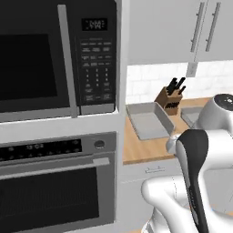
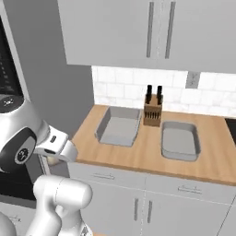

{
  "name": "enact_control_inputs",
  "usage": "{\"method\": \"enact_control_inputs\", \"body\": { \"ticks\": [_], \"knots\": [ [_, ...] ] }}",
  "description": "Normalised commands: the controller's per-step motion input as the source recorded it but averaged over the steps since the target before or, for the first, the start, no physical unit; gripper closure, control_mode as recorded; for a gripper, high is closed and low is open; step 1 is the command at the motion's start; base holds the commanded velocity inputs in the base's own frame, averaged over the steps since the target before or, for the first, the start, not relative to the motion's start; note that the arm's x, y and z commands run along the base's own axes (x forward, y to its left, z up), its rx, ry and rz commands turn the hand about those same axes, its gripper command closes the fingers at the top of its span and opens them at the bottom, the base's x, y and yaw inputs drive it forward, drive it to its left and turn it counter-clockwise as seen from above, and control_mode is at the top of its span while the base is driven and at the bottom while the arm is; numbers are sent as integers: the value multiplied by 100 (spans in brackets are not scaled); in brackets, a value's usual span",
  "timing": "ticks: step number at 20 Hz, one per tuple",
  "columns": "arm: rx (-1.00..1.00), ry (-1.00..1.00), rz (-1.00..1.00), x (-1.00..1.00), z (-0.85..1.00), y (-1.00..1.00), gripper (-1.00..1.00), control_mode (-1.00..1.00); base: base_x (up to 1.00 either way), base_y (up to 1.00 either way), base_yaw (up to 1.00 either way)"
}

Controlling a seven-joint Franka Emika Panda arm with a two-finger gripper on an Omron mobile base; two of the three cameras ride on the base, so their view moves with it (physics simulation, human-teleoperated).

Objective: Place one garlic and one steak in each tupperware on the nearby counter, to pack two identical lunches.

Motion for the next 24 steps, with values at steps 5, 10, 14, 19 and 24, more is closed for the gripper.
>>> {"method": "enact_control_inputs", "body": {
  "ticks": [5, 10, 14, 19, 24],
  "knots": [
    [0, 0, 0, 0, 0, 0, 100, 100, 0, -91, 44],
    [0, 0, 0, 0, 0, 0, 100, 100, 61, -33, 26],
    [0, 0, 0, 0, 0, 0, 100, 100, 91, 0, 10],
    [0, 0, 0, 0, 0, 0, 100, 100, 30, 0, 4],
    [0, 0, 0, 0, 0, 0, 100, 100, 0, 0, 0]
  ]
}}
